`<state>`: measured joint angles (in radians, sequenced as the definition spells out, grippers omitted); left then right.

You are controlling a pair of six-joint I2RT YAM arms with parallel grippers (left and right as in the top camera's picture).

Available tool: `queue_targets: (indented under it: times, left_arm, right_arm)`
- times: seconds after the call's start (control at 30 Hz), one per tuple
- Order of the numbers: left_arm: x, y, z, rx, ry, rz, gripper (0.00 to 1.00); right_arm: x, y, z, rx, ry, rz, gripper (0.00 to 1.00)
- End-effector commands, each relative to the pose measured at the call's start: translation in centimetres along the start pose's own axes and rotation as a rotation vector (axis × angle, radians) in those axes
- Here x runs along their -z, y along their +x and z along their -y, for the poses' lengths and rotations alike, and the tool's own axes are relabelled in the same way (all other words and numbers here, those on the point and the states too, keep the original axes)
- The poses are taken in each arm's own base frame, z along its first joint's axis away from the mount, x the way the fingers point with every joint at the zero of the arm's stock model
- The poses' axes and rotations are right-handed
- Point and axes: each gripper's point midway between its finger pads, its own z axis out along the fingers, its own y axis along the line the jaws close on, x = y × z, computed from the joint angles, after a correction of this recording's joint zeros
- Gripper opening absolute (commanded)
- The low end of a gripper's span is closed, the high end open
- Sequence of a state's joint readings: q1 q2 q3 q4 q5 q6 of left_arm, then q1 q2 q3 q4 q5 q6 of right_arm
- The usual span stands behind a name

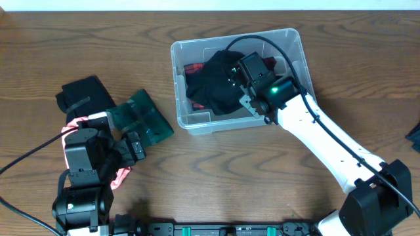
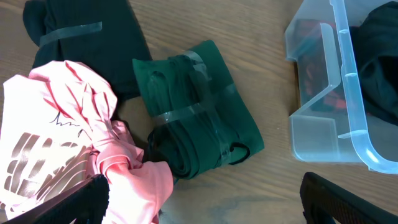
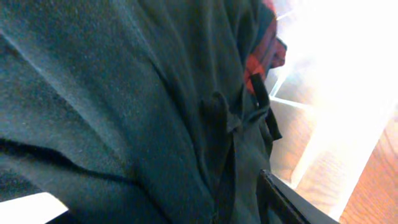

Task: Pack container
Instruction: 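Press and spread the black garment inside the bin with the right gripper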

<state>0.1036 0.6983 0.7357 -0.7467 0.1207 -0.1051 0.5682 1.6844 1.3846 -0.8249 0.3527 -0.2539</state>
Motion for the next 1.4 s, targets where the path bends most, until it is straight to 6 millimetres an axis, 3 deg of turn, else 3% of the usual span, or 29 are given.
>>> queue_targets:
  times: [0.0, 0.1, 0.2, 0.3, 0.4, 0.5, 0.7, 0.97, 1.17, 1.37]
  left_arm:
    - [0.5, -0.8, 0.3, 0.001, 0.007, 0.021, 0.98]
    - [0.5, -0.8, 0.3, 0.001, 0.008, 0.021, 0.98]
    - [0.5, -0.8, 0.3, 0.001, 0.007, 0.021, 0.98]
    - [0.5, -0.8, 0.3, 0.001, 0.007, 0.021, 0.98]
    - [0.5, -0.8, 0.3, 0.001, 0.007, 0.021, 0.98]
    - [0.5, -0.8, 0.3, 0.001, 0.007, 0.021, 0.98]
    - [0.5, -0.7, 0.3, 0.001, 0.007, 0.02, 0.98]
    - [0.5, -0.7, 0.3, 0.001, 0.007, 0.021, 0.98]
    - [0.5, -0.7, 0.3, 0.001, 0.007, 0.02, 0.98]
    - [0.5, -0.7, 0.3, 0.001, 0.007, 0.02, 0.98]
  right_arm:
    - [2.5, -1.5, 2.4, -0.072, 0.064, 0.095, 0.62]
    - [4.6, -3.1, 2.8, -0.103, 0.048, 0.198, 0.72]
    - [6.4, -4.7, 3.4, -0.132, 0.044, 0.294, 0.72]
    - [6.8, -5.9, 3.2, -0.141, 0.016, 0.349, 0.69]
    - [6.8, -6.9, 1.5, -0.125, -0.082, 0.39, 0.56]
    - [6.5, -7.6, -0.4, -0.115, -0.187, 0.414, 0.32]
    - [3.1, -6.1, -3.0, -0.169, -0.276, 0.281, 0.29]
    - [-2.6, 1.0, -8.3, -0.11, -0.426, -0.092, 0.38]
    - [-5.9, 1.2, -8.0, -0.137, -0.416, -0.117, 0.49]
    - [-6.8, 0.3, -6.2, -0.176, -0.372, -0.074, 0.49]
